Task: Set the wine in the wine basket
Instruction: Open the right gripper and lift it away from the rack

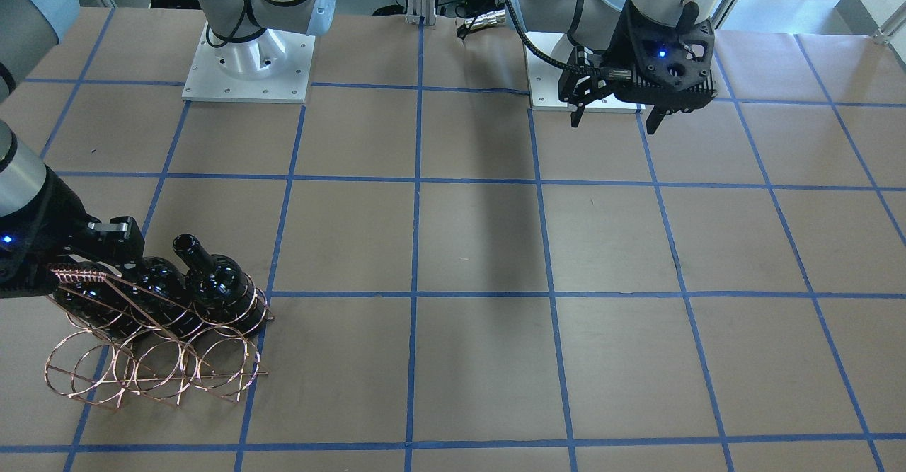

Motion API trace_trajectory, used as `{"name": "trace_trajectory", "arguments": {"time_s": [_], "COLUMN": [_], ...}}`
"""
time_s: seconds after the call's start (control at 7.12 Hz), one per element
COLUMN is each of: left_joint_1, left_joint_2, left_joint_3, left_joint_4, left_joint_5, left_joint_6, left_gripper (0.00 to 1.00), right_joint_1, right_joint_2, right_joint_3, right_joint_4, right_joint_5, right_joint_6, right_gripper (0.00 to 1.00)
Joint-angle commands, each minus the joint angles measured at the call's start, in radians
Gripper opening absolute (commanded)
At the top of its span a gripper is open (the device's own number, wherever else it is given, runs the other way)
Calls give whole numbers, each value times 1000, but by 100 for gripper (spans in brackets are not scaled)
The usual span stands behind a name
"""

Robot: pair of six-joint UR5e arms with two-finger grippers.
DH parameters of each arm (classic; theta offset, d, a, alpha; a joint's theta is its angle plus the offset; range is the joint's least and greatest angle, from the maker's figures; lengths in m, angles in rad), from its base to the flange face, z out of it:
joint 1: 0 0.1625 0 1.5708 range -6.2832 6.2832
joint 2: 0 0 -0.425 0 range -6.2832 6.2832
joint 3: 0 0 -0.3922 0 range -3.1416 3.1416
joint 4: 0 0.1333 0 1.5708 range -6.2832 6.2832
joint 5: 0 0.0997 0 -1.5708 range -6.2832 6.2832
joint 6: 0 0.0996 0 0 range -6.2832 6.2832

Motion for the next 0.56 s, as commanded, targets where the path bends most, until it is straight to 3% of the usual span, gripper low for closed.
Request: {"name": "trace_trajectory", "arguments": {"time_s": [0.0,0.14,0.42], "left_joint_1": [5,10,11], "left_joint_2": [-3,-3,-5], "left_joint_3": [-1,0,-1], "left_joint_4": [35,46,46], "left_joint_5": [7,5,-4], "left_joint_6": [-6,-6,-84], "left_gripper": [100,100,100], "right_joint_1": [2,2,44], "right_joint_2": [-145,-226,-319], "right_joint_3": [-1,-1,1], "right_joint_4": [132,206,329], "right_joint_5": [-7,-6,-1], "right_joint_6": [11,12,183], "right_gripper": [100,100,100]}}
